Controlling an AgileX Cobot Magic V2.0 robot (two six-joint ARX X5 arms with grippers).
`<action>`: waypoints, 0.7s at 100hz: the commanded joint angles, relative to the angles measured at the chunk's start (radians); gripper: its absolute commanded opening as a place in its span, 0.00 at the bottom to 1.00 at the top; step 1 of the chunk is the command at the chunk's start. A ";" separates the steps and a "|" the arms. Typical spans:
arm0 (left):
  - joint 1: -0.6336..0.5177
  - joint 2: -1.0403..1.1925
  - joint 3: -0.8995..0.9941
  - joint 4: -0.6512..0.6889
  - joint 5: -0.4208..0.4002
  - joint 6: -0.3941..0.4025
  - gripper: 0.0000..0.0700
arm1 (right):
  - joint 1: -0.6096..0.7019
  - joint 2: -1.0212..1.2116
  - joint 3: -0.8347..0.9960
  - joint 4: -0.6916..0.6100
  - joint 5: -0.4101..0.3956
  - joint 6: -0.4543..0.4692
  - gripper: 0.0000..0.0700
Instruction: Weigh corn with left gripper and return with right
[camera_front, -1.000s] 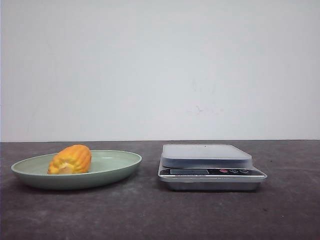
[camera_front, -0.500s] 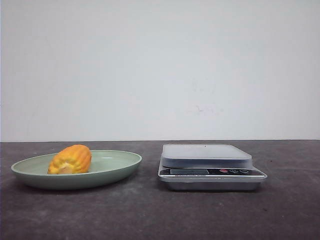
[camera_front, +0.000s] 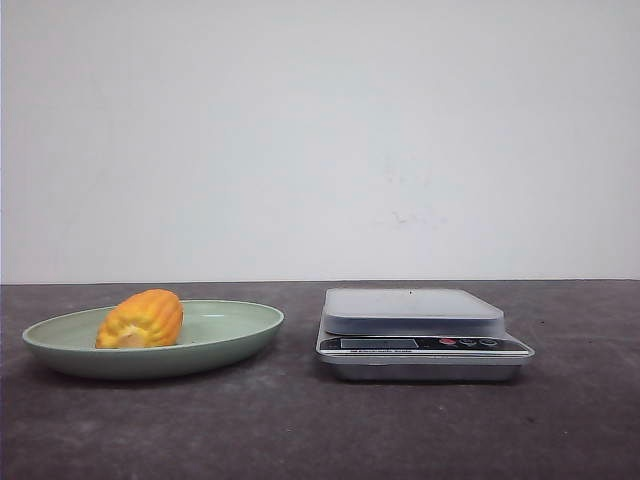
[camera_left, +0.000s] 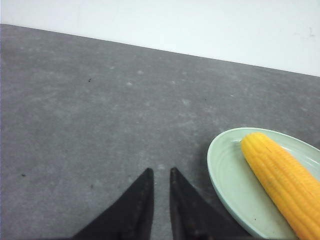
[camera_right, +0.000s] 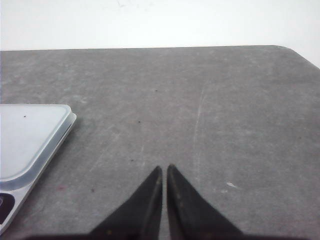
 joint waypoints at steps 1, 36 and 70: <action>-0.002 -0.001 -0.018 0.003 0.002 0.006 0.02 | 0.000 -0.002 -0.005 0.006 -0.002 0.011 0.01; -0.002 -0.001 -0.011 0.059 0.006 -0.210 0.02 | 0.000 -0.002 0.002 0.019 0.004 0.076 0.01; -0.018 0.217 0.364 -0.007 0.032 -0.282 0.02 | 0.005 0.190 0.285 -0.070 0.003 0.252 0.00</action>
